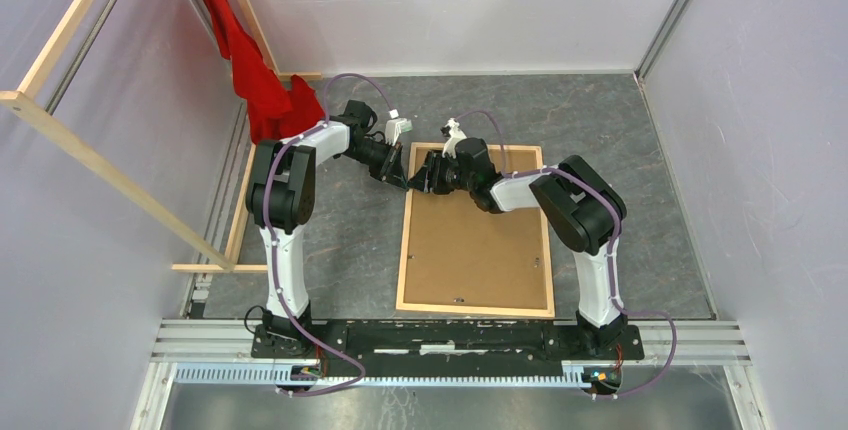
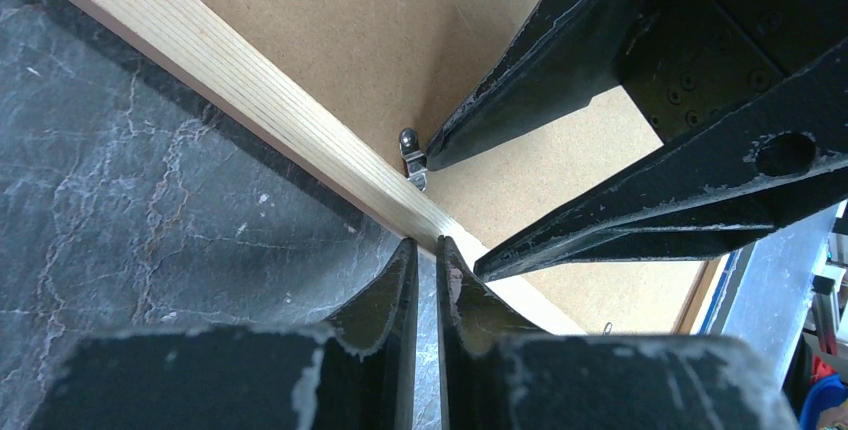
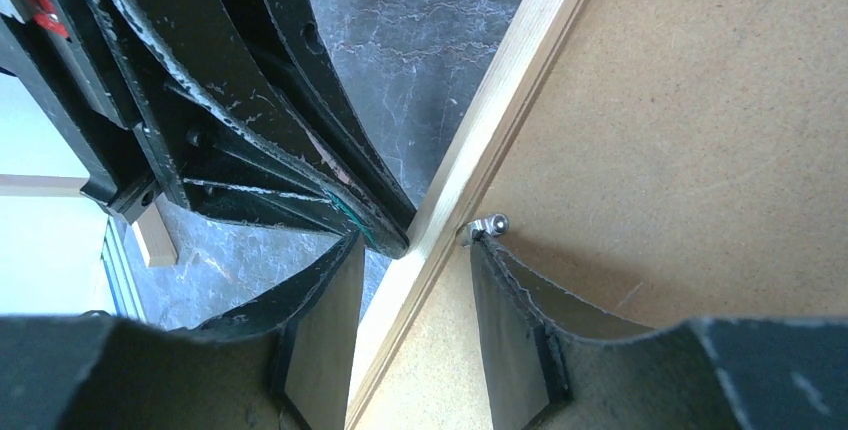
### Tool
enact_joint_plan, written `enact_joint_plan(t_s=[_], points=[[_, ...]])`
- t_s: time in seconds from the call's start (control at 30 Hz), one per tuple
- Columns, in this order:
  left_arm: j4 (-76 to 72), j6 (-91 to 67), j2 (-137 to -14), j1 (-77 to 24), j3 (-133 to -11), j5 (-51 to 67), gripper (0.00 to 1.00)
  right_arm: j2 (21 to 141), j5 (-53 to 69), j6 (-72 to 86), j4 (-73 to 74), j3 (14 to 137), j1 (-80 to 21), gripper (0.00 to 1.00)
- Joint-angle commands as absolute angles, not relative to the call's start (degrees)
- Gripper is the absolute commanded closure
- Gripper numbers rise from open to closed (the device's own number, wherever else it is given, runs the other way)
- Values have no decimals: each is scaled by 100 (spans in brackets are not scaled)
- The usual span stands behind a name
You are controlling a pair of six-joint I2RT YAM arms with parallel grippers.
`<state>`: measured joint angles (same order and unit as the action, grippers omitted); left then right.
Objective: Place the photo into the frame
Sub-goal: Install the photo frame at the center of the board.
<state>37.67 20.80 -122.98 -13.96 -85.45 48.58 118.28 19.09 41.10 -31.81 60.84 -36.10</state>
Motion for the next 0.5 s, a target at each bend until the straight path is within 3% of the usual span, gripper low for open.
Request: enact_joint_plan(t_s=[0.0, 0.47], points=[[3524, 2108, -12393, -1468, -8553, 4332, 86, 12092, 1818, 4139, -3172, 6232, -3626, 50], [3527, 2156, -12376, -1481, -8552, 4256, 89, 12242, 1747, 4354, -3331, 6267, -3588, 50]])
